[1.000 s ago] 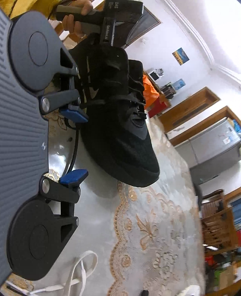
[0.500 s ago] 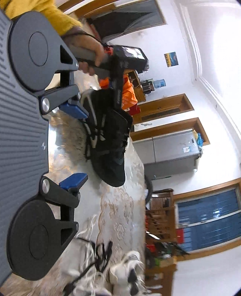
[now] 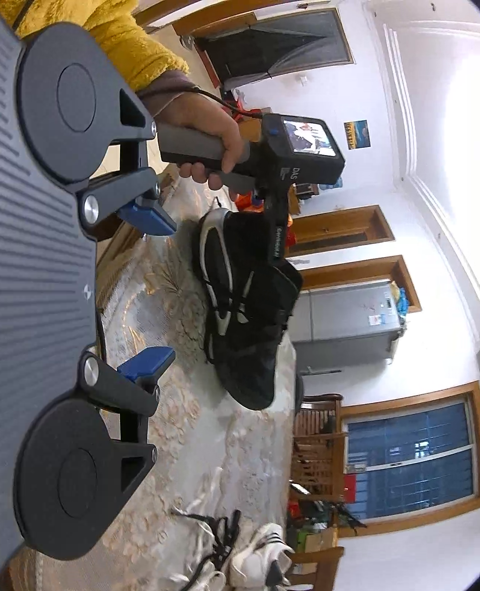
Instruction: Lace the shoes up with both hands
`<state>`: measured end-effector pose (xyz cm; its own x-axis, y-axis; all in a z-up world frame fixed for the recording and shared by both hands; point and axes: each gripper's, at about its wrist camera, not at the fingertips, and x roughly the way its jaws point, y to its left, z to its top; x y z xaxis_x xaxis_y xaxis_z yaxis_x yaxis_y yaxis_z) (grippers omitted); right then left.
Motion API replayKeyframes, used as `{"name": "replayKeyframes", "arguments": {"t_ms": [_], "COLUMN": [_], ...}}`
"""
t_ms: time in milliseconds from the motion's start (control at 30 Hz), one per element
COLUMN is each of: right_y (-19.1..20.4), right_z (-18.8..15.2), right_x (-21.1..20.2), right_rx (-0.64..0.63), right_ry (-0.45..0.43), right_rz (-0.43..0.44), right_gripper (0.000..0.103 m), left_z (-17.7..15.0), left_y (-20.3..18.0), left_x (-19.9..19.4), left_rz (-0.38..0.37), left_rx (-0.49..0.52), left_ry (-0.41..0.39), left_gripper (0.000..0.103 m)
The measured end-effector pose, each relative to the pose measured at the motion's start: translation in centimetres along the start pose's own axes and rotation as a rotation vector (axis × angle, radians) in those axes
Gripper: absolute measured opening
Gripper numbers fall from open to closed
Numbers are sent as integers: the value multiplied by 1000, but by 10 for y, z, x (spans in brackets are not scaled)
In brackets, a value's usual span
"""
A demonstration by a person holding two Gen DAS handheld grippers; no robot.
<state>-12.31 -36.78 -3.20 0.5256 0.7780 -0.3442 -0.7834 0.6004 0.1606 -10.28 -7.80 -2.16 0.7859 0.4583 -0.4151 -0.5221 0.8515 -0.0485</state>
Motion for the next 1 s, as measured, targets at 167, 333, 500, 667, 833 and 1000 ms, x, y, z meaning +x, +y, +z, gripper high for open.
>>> {"name": "replayKeyframes", "arguments": {"t_ms": [167,333,500,667,833,1000], "right_y": [11,15,16,14,1,-32], "right_z": [-5,-7,-7,-3,14,49], "right_x": [2,5,10,16,27,64], "right_rx": [-17,-26,-33,-40,-42,25], "right_ry": [21,30,42,40,-47,-85], "right_rz": [-6,7,18,24,3,48], "right_gripper": [70,70,70,69,64,57], "left_z": [2,1,1,3,5,5], "left_y": [4,5,3,5,3,7], "left_x": [2,3,2,5,5,5], "left_rz": [-14,-23,-7,-19,-31,-69], "left_rx": [-5,-14,0,5,53,92], "left_ry": [0,3,-8,2,3,-4], "left_gripper": [103,103,103,103,103,103]}}
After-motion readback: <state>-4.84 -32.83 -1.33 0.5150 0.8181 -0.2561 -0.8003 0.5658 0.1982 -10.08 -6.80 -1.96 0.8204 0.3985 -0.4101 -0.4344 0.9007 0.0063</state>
